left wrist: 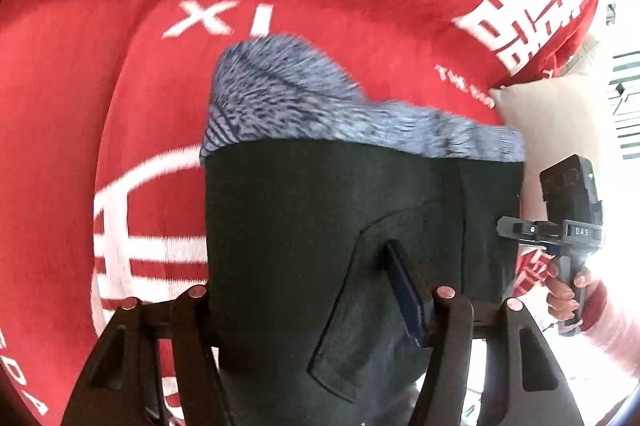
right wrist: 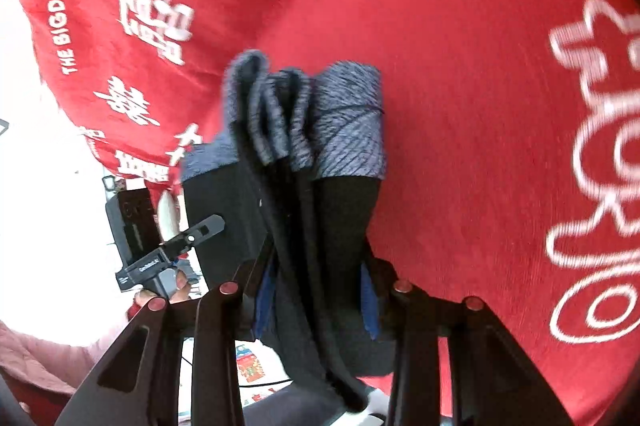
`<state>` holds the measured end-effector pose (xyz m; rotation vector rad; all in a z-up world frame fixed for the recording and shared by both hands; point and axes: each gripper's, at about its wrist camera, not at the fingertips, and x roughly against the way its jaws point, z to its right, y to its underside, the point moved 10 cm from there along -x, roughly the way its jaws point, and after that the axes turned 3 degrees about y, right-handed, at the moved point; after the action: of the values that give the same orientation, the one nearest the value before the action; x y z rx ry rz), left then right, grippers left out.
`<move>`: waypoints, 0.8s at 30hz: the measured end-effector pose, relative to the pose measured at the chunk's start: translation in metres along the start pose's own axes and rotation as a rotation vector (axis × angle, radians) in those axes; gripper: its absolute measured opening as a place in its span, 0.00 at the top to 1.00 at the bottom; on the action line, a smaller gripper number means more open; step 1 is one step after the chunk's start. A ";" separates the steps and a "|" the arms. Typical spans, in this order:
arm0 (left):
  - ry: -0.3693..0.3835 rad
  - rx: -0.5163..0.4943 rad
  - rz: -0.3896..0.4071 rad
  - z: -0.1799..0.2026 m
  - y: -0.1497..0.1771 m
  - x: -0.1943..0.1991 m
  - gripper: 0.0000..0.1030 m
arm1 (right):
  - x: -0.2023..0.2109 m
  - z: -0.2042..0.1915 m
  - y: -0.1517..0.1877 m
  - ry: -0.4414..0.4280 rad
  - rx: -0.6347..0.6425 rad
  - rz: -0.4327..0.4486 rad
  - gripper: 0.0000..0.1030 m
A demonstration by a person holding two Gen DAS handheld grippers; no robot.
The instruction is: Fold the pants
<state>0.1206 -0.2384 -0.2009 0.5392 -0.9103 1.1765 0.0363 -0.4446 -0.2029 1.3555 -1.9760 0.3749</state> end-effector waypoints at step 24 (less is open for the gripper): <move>-0.482 -0.081 0.005 0.017 0.024 0.036 0.01 | 0.050 0.019 0.034 0.546 0.020 0.032 0.18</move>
<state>0.0963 -0.2244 -0.1636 0.7723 -1.3635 1.0244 -0.0121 -0.4763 -0.1774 1.0869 -1.5411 0.6990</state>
